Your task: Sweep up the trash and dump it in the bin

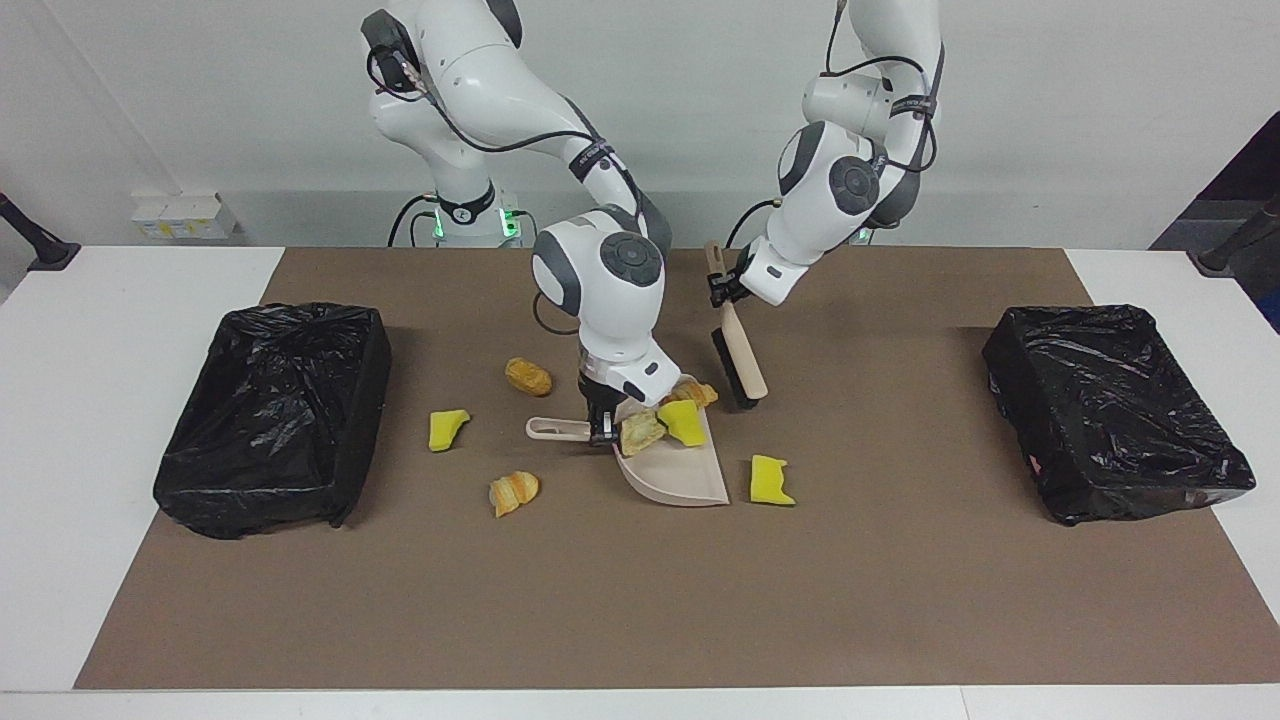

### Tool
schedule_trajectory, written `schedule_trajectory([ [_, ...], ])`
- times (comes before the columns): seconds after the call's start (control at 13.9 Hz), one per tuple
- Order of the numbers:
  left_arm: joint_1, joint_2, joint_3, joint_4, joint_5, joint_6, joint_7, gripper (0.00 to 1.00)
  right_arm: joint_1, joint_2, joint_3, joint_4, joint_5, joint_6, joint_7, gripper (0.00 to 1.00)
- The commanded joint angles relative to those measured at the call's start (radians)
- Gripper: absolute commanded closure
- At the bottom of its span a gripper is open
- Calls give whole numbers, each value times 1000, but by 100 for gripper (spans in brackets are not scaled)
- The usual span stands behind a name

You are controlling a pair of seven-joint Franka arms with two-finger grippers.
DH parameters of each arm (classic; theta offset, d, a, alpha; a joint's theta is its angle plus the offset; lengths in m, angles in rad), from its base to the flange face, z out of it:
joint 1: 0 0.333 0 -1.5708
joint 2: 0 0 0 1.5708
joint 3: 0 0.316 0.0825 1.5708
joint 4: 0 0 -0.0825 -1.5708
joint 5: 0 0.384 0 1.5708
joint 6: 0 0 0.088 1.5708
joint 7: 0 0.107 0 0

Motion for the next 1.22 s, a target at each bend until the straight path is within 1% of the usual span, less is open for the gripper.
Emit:
schedule_trajectory([
  [0.0, -7, 33, 16, 59, -16, -4, 17, 100, -5, 7, 4, 15, 17, 7, 15, 100],
  [0.07, 1, 25, 22, 64, -13, -14, 19, 100, -3, 7, 4, 15, 15, 7, 15, 100],
  [0.14, 24, 19, 25, 76, 7, -56, 5, 100, -6, 7, 4, 15, 14, 10, 15, 100],
  [0.22, 50, 16, 31, 104, 52, -154, 7, 100, -6, 7, 4, 15, 15, 13, 15, 100],
  [0.29, 90, 14, 31, 157, 141, -248, 17, 100, -5, 7, 4, 15, 17, 13, 17, 100],
  [0.36, 122, 17, 30, 202, 212, -294, 39, 100, -6, 7, 4, 15, 15, 15, 17, 100],
  [0.43, 144, 33, 31, 232, 250, -292, 98, 100, -6, 7, 4, 15, 15, 15, 17, 100],
  [0.57, 225, 81, 31, 289, 300, -276, 235, 100, -15, 8, 5, 15, 20, 2, 17, 100],
  [0.65, 240, 124, 31, 355, 315, -293, 250, 100, -18, 8, 4, 15, 20, -4, 17, 100],
  [0.79, 251, 270, 31, 519, 361, -298, 255, 100, -17, 8, 4, 17, 20, -18, 18, 100],
  [0.86, 262, 321, 28, 574, 383, -304, 295, 100, -15, 14, 4, 21, 20, -36, 18, 100],
  [0.93, 276, 344, 30, 604, 392, -308, 369, 100, -5, 31, 4, 28, 17, -48, 24, 100],
  [1.01, 277, 344, 30, 606, 406, -307, 425, 100, -2, 42, 4, 28, 14, -50, 58, 100],
  [1.15, 270, 346, 30, 567, 397, -296, 427, 100, -2, 45, 4, 29, 11, -56, 74, 100],
])
